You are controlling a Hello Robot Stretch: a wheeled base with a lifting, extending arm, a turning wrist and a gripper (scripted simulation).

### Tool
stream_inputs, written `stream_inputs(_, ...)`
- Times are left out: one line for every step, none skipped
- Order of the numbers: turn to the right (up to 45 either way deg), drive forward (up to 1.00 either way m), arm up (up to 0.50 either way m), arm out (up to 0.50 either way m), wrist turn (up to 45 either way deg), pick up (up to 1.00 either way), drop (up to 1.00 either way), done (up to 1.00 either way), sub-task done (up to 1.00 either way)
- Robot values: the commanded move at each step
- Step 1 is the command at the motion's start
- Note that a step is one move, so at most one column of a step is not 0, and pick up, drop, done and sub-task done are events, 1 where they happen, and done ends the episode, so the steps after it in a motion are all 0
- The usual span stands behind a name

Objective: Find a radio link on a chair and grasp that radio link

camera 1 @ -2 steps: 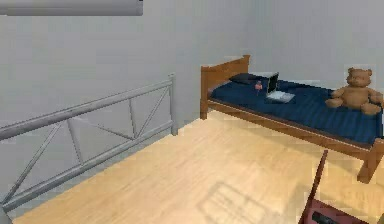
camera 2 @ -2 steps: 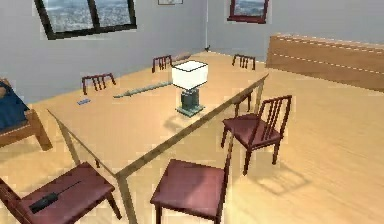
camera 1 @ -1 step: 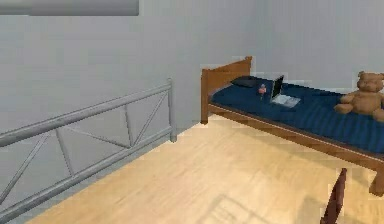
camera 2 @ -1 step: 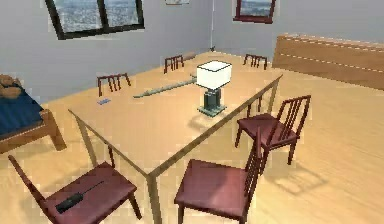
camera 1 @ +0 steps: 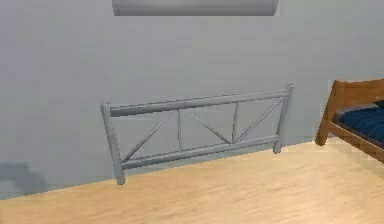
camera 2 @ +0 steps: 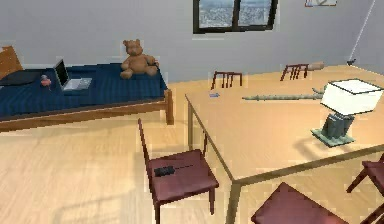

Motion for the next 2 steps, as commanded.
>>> stream_inputs(-3.0,0.00,0.00,0.00,0.0,0.00,0.00,0.00,0.00)
stream_inputs(45.0,0.00,0.00,0.00,0.0,0.00,0.00,0.00,0.00)
